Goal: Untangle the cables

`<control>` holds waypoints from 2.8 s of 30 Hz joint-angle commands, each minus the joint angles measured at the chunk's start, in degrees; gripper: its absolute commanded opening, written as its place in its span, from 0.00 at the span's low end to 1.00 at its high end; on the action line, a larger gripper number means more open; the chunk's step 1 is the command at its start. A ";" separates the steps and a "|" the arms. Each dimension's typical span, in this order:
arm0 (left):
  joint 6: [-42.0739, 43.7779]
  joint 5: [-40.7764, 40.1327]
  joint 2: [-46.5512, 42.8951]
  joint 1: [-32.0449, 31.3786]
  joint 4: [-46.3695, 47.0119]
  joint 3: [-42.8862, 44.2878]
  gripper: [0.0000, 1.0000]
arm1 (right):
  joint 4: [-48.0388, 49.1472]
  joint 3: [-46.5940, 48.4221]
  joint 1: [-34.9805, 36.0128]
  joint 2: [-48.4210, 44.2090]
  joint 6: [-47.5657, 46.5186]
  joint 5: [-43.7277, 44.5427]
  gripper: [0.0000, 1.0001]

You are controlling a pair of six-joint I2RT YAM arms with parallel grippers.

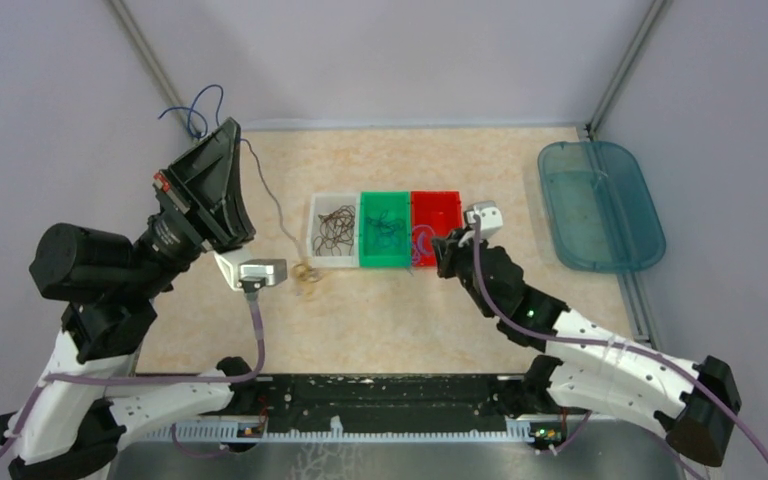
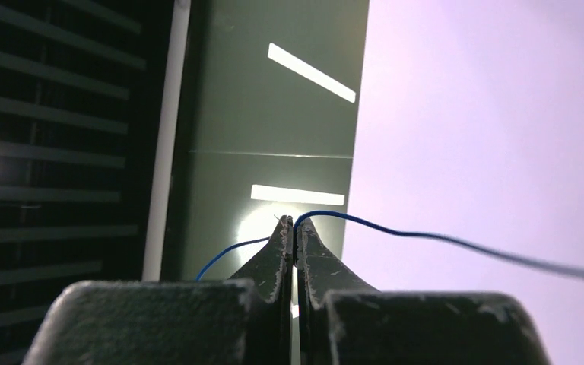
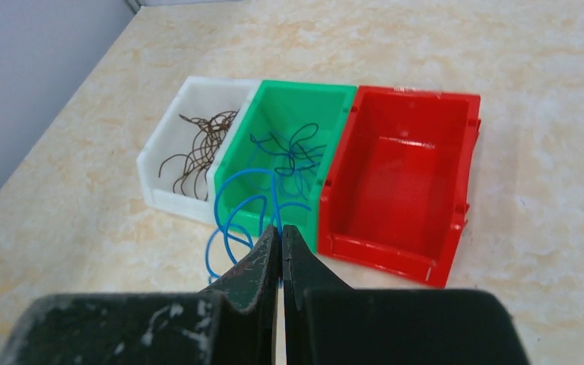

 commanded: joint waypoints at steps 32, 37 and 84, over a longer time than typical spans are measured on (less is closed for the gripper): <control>-10.23 16.55 -3.12 -0.19 22.08 -5.20 0.00 | 14.23 27.79 -11.49 48.78 -10.32 -17.41 0.00; -12.06 16.18 -3.41 -0.23 19.04 -4.03 0.00 | 14.30 28.70 -11.49 51.20 -10.13 -19.39 0.14; -18.39 25.70 -3.29 -0.23 12.83 -10.15 0.00 | 45.10 -1.97 3.81 18.92 6.85 -61.27 0.74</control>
